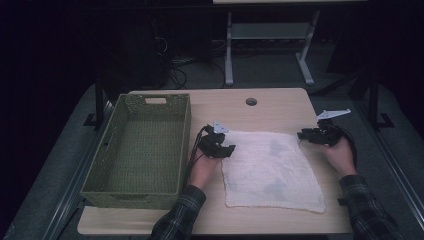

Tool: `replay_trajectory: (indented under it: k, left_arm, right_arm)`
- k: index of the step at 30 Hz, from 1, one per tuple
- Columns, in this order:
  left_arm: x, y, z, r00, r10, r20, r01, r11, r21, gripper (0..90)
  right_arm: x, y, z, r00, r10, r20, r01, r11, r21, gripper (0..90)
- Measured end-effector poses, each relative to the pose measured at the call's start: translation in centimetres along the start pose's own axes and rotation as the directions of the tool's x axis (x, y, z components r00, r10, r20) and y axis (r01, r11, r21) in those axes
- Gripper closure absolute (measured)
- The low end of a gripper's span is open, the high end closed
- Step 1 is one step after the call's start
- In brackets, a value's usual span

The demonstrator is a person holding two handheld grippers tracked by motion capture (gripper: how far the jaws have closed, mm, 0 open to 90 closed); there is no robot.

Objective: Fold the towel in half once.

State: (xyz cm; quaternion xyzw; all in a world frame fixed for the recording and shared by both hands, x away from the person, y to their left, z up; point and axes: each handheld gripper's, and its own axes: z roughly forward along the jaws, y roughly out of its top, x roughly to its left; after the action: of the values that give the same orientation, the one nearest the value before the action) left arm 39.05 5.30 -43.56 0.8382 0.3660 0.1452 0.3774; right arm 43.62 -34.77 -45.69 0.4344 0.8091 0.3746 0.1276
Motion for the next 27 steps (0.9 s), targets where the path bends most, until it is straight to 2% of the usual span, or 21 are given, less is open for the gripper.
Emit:
replay_trajectory:
  k: [4, 8, 9, 12, 15, 16, 19, 22, 27]
  left_arm:
    - [0.3, 0.2, 0.7, 0.9999, -0.01, -0.004, 0.01, 0.9999, 0.009, 46.9]
    - [0.4, 0.2, 1.1, 0.9999, -0.011, -0.01, 0.011, 0.9999, -0.004, 47.0]
    - [0.5, 0.3, 1.2, 0.9999, -0.002, -0.015, 0.003, 0.9999, 0.015, 47.2]
    - [0.6, 0.5, 1.4, 0.9998, -0.001, -0.019, 0.001, 0.9999, 0.017, 47.2]
    - [0.9, 0.9, 1.6, 0.9997, -0.004, -0.023, 0.005, 0.9999, 0.011, 47.2]
    - [1.0, 1.1, 1.7, 0.9996, -0.006, -0.029, 0.006, 0.9999, 0.01, 47.2]
    - [1.7, 1.7, 2.1, 0.9991, -0.008, -0.043, 0.008, 0.9999, 0.008, 47.2]
    - [2.1, 2.0, 2.4, 0.9986, -0.002, -0.054, 0.003, 0.9998, 0.018, 47.2]
    - [3.9, 2.4, 4.0, 0.9966, -0.048, -0.067, 0.049, 0.9987, 0.014, 48.8]
  right_arm:
    - [-0.6, -0.3, 1.1, 0.9996, 0.002, 0.027, -0.003, 1.0, 0.031, 67.7]
    - [-0.7, -0.5, 1.4, 0.9997, -0.011, 0.023, 0.01, 0.999, 0.035, 69.8]
    - [-0.8, -0.6, 1.7, 0.9996, -0.021, 0.021, 0.02, 0.999, 0.036, 71.5]
    - [-0.9, -0.6, 1.7, 0.9996, -0.021, 0.021, 0.02, 0.999, 0.032, 73.0]
    - [-0.9, -0.6, 1.8, 0.9997, -0.016, 0.02, 0.015, 1.0, 0.028, 80.3]
    - [-0.9, -0.6, 1.8, 0.9997, -0.016, 0.02, 0.015, 1.0, 0.028, 80.3]
    - [-0.9, -0.6, 1.8, 0.9996, -0.029, -0.001, 0.029, 0.999, 0.028, 85.9]
    - [-0.8, -0.7, 1.8, 0.9995, -0.031, -0.004, 0.031, 0.999, 0.03, 86.3]
    - [-0.9, -0.7, 1.8, 0.9993, -0.036, -0.005, 0.036, 0.999, 0.027, 86.4]
